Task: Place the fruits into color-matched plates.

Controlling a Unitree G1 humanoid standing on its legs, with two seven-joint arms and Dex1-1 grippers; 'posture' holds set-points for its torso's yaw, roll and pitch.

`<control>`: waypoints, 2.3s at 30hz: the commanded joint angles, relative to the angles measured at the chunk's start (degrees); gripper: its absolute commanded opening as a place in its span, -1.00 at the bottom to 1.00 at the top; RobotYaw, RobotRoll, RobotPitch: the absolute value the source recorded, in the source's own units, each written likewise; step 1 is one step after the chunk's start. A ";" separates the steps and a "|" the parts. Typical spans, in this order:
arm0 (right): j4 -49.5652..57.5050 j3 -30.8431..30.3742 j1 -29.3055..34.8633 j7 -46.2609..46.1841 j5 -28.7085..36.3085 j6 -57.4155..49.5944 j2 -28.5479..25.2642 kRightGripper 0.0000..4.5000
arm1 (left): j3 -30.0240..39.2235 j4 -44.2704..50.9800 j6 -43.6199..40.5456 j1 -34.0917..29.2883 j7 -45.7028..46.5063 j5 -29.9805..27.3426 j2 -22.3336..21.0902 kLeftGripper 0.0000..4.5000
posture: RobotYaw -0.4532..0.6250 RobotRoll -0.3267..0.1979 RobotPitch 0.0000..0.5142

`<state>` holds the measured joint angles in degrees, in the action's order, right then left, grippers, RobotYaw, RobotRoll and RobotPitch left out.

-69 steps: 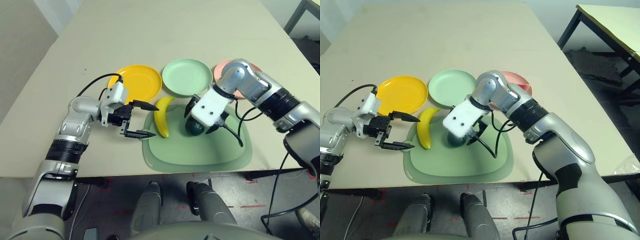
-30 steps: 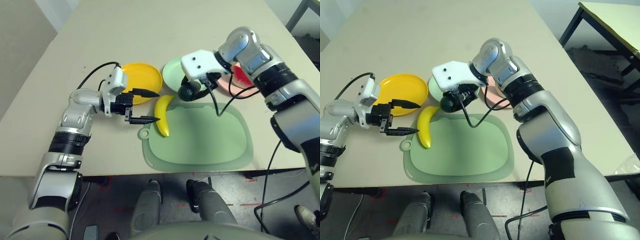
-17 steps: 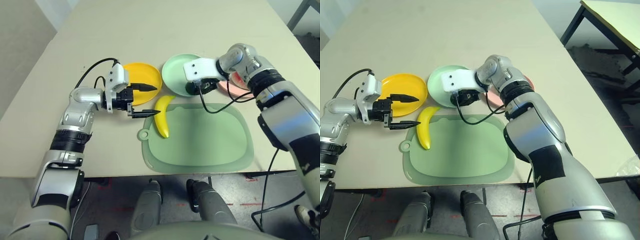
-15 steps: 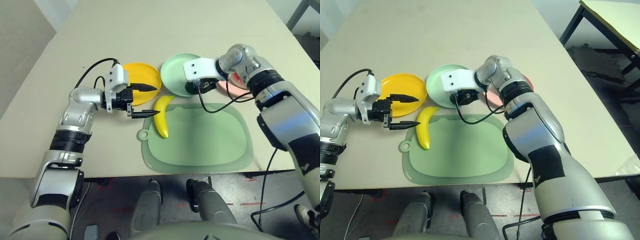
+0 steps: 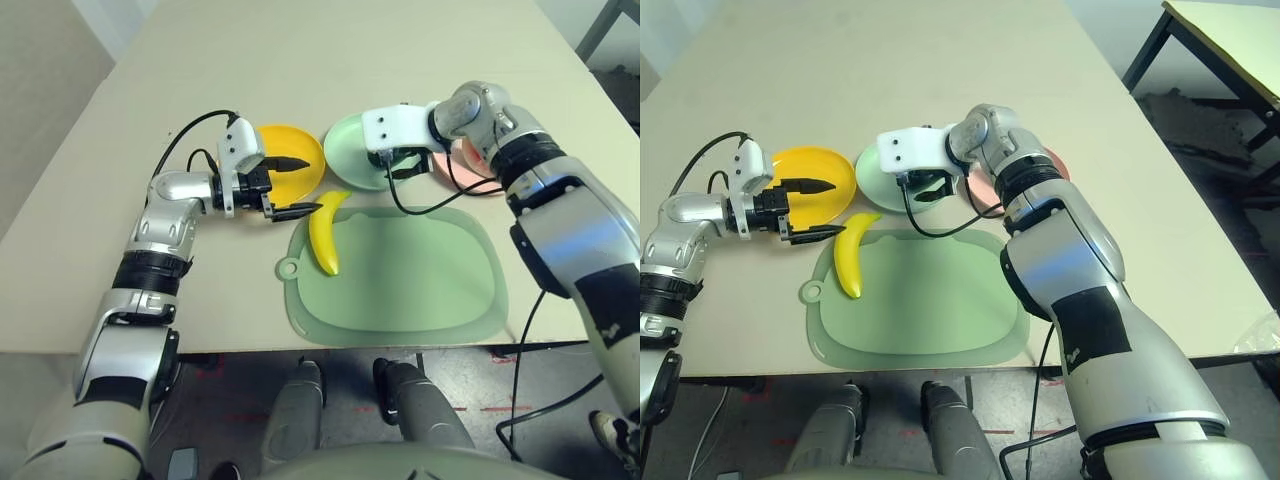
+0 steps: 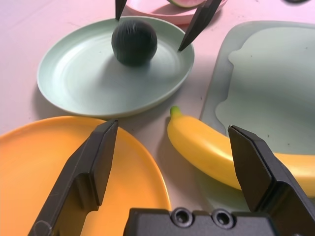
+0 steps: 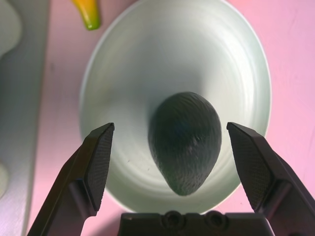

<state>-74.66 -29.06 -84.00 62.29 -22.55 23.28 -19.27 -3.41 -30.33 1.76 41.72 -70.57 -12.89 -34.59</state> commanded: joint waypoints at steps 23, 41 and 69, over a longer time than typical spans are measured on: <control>96.59 39.32 66.16 16.44 45.41 -71.91 -18.83 0.99 | -1.68 -0.30 2.58 -1.90 -9.88 1.03 -2.87 1.00 | -0.16 0.25 -0.20; 95.06 34.38 80.12 15.28 48.91 -44.13 -20.45 0.99 | -12.53 -3.49 -0.32 13.76 -21.65 9.20 -1.99 1.00 | -0.22 0.25 -0.28; 101.81 32.84 81.58 -4.91 50.59 -39.85 -16.17 0.99 | -47.92 -35.83 68.60 35.36 -21.93 11.93 3.65 1.00 | -0.42 0.25 -0.35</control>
<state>25.17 4.34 -3.11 58.13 27.05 -15.54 -34.93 -50.28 -63.99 67.69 76.67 -92.08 -2.87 -31.60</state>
